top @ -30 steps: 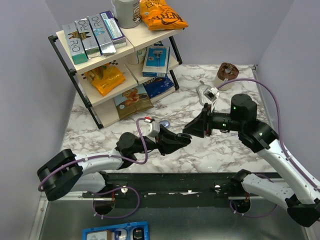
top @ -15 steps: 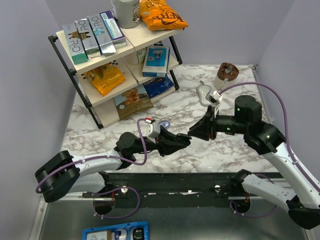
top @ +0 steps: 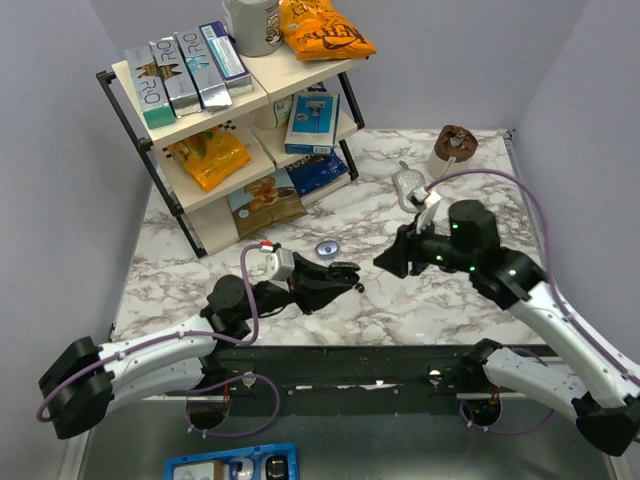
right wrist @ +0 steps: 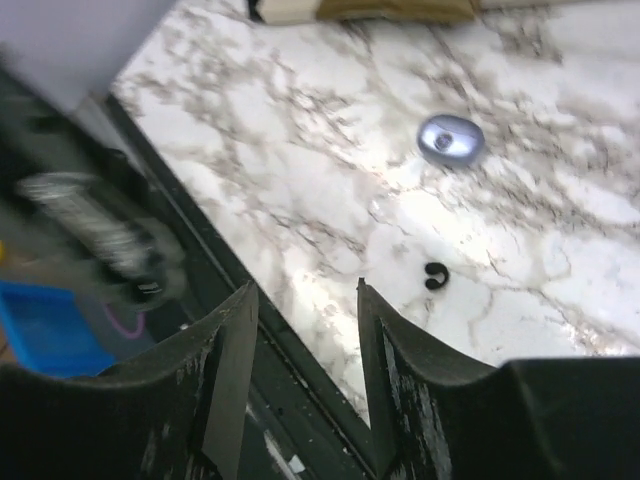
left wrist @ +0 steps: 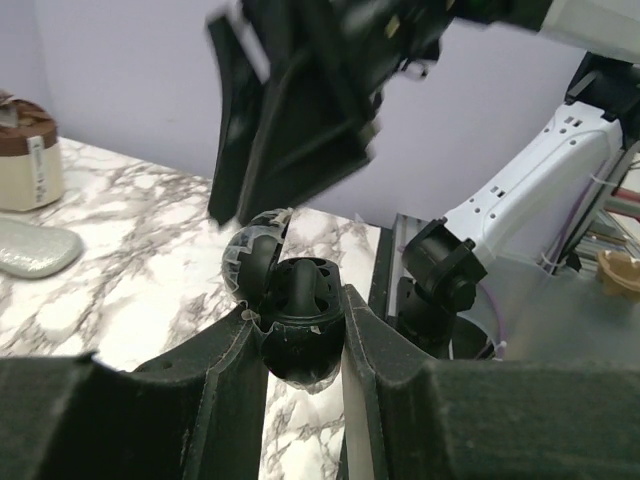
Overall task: Insert the wireless bluetooth earbuds into the charging case
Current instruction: Pick up the earbud from the center of the board.
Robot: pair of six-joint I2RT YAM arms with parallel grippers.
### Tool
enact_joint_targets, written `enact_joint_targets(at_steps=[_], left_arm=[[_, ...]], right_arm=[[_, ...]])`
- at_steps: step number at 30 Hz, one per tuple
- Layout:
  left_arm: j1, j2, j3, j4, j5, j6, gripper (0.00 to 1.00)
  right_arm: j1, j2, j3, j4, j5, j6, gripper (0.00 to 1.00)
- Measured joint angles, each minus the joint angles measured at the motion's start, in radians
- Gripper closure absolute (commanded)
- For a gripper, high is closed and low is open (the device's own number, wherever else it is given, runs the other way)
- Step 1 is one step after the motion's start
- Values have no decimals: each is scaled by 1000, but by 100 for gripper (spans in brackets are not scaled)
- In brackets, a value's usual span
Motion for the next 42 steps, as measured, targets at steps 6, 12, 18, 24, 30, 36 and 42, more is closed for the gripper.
enact_joint_targets(at_steps=[6,12,18,24,30,36,42], left_arm=[[0,-212,-57,-171,-109,7,100],[0,-322,-79,-284,-167,8,100],[0,-313,-79,-314,-169,3,100],[0,-294,-79,-320,-168,0,100],[0,-287,-79,-322,-168,0,100],[0,-286,-79,-322,-168,-2,100],[0,-275,-79,-322,-167,-5,100]], right_arm=[[0,233,-193,98,85,91,49],[0,411,-206,194,155,114,51],[0,544,-205,259,212,98,51],[0,597,-205,307,220,85,53],[0,653,-204,335,218,78,55],[2,660,-204,349,201,69,54],[21,660,-204,359,192,68,54]])
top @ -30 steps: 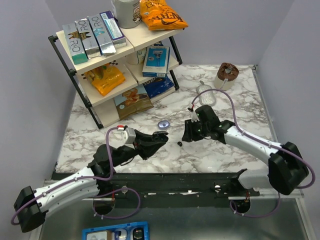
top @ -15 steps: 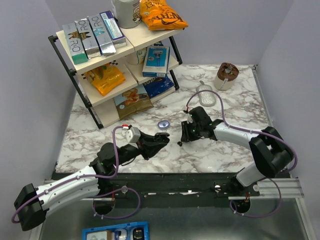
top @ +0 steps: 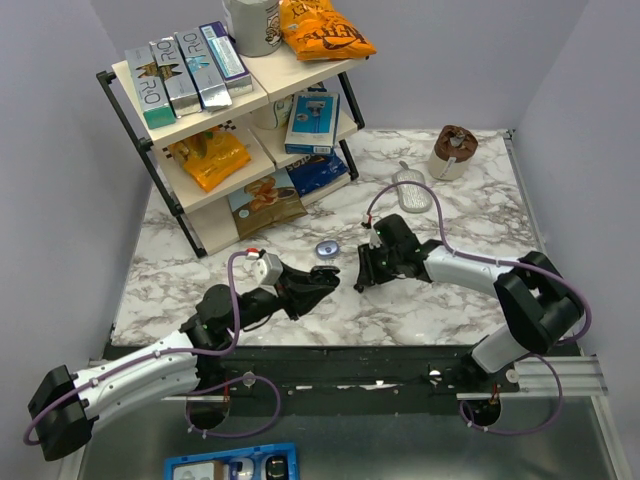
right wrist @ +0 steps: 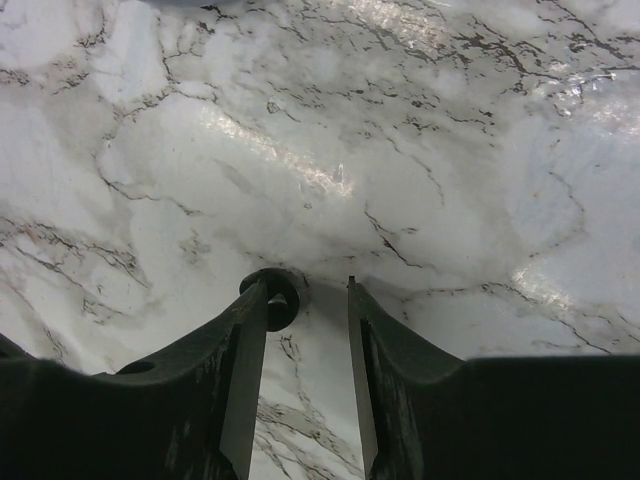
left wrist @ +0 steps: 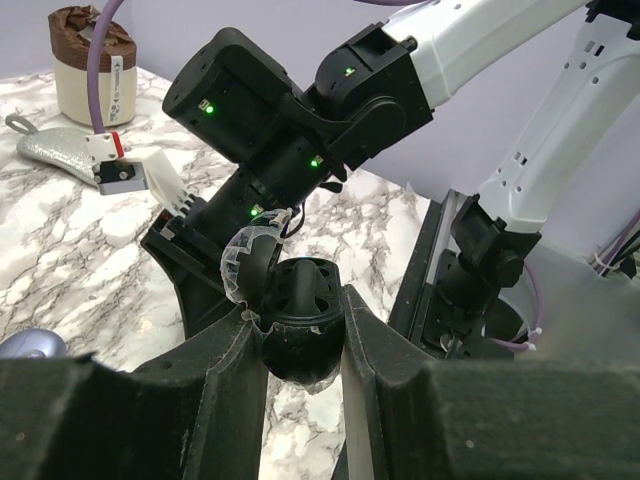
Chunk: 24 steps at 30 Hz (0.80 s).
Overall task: Insert the wireless bluetooth earbuds into the charging case
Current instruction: Pick up the earbud from the center of the board.
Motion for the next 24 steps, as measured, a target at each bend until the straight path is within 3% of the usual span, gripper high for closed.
enact_joint_targets(at_steps=[6,24], left_arm=[[0,4,0,0,1,-5,100],[-2,18,0,0,3,-14,100]], right_arm=[[9,5,0,23,-3,0,54],[39,20,-7,65,-43,5,68]])
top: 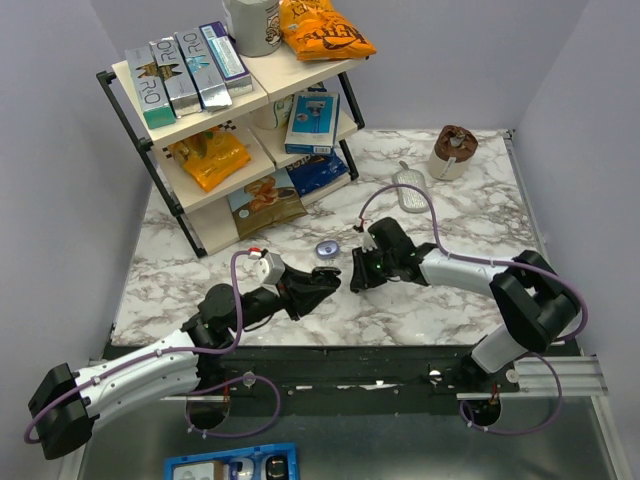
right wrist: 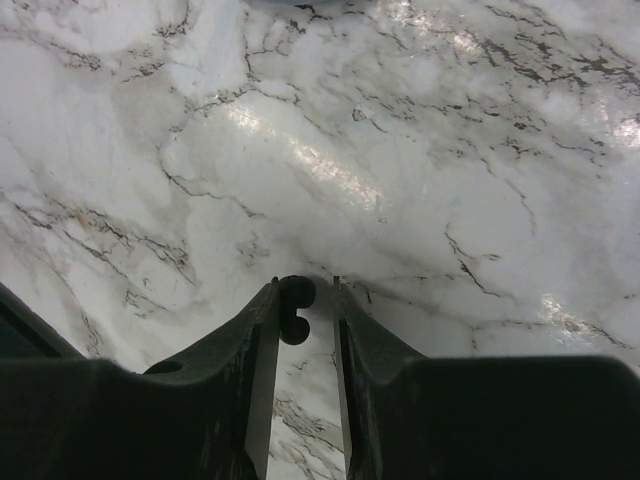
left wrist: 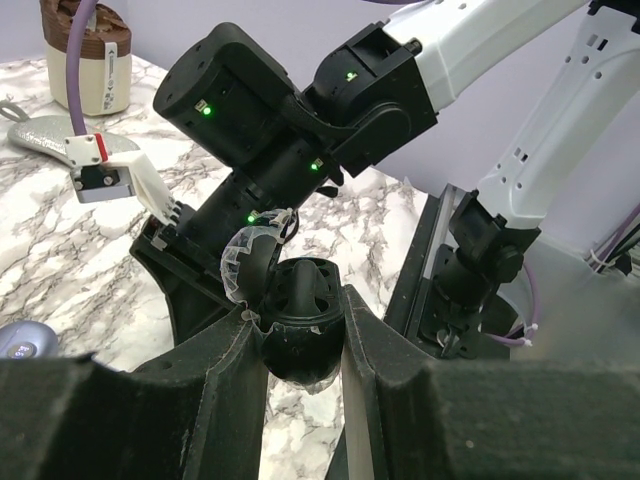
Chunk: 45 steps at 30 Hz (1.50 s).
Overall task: Insert the wireless bluetooth earbuds into the charging case
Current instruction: Pick up the earbud from the center of the board, then place the earbud in the charging case.
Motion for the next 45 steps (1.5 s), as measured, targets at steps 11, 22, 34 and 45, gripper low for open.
enact_joint_targets(at_steps=[11,22,34,45], left_arm=[[0,6,0,0,2,-3,100],[0,-5,0,-6,1,-4,100],[74,82,94,10,101,-16,100],[188,336,242,176,524,-143,100]], right_arm=[[6,-12,-21,16,-9,17,92],[6,-406,8,-111,50,16,99],[6,-875,153,-257,-109,-116,99],[6,-888,216,-402,-355,-180,99]])
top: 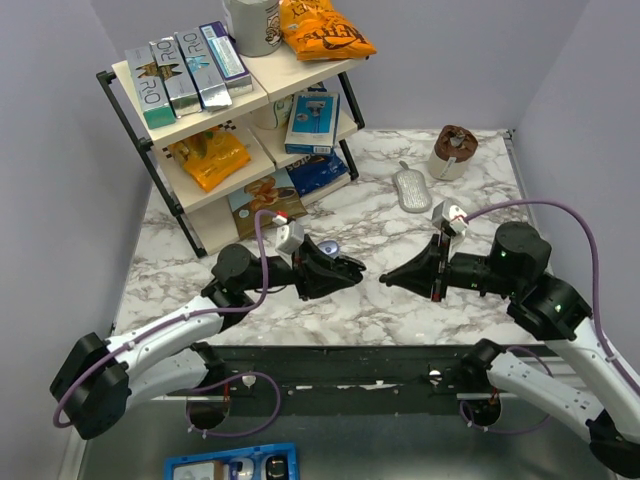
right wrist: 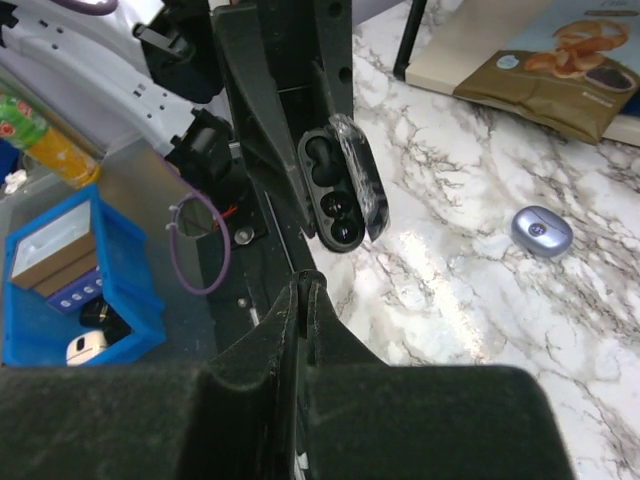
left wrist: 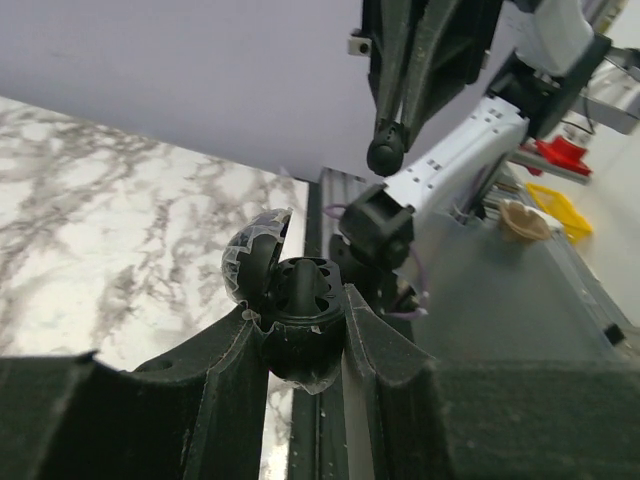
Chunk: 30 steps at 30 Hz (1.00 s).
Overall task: Insert the wireless bluetooth earbuds into the charging case
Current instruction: Place the earbud in the charging case.
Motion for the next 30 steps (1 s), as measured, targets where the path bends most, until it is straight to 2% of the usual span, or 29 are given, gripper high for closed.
enact_joint_targets(at_steps=[5,11,30], left_arm=[[0,50,0,67,101,-45,100],[-11,62,5,102,154,-58,100],[-60,166,50,195,193,-93,100]], right_arm=[[0,27,10,0,-63,4,99],[0,69,20,18,-147,14,99],[0,87,10,69,-222,25,99]])
